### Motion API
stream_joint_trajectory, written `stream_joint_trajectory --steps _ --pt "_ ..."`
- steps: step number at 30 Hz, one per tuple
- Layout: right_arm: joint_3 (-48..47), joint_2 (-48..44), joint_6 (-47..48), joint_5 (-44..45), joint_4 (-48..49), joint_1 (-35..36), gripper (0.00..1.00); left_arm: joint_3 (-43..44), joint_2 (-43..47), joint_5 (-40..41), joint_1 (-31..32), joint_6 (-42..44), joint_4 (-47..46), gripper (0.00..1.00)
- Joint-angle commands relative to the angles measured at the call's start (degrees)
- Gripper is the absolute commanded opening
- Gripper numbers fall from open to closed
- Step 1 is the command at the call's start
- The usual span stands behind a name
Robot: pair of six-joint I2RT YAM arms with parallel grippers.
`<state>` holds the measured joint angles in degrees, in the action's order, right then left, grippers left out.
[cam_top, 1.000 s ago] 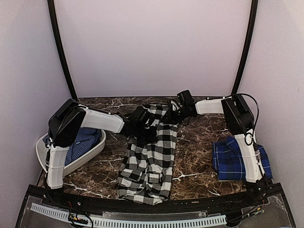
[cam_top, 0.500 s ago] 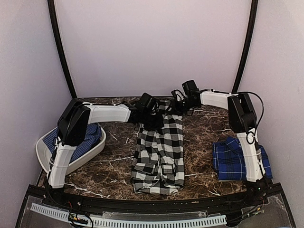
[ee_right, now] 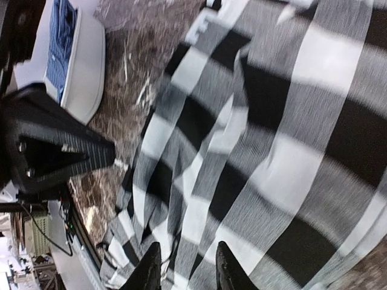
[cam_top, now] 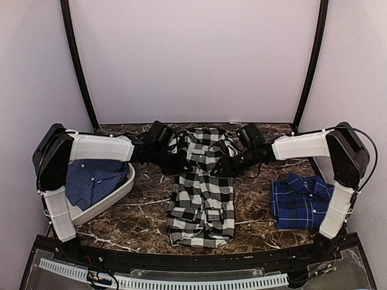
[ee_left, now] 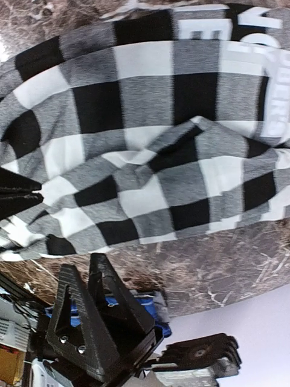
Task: Fold and stack the long sleeve shirts
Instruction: Move the rectangle-folded shirt to the center of the board.
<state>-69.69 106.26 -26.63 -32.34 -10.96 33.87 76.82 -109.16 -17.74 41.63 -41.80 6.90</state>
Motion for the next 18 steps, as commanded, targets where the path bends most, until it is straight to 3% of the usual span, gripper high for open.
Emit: stream_joint_trajectory --steps 1,8,18 --pt "11.61 -6.77 -5.91 -1.66 7.86 5.52 0.29 -8.96 6.03 -10.96 0.03 2.89 -2.75 0.0" --pt "24.32 -14.59 -12.07 -0.92 13.52 11.85 0.3 -23.59 11.02 -23.3 1.23 3.21 -9.13 0.01" --pt "26.46 -11.13 -14.39 -1.61 16.98 15.88 0.3 -35.21 13.94 -34.8 4.34 2.7 -14.83 0.03"
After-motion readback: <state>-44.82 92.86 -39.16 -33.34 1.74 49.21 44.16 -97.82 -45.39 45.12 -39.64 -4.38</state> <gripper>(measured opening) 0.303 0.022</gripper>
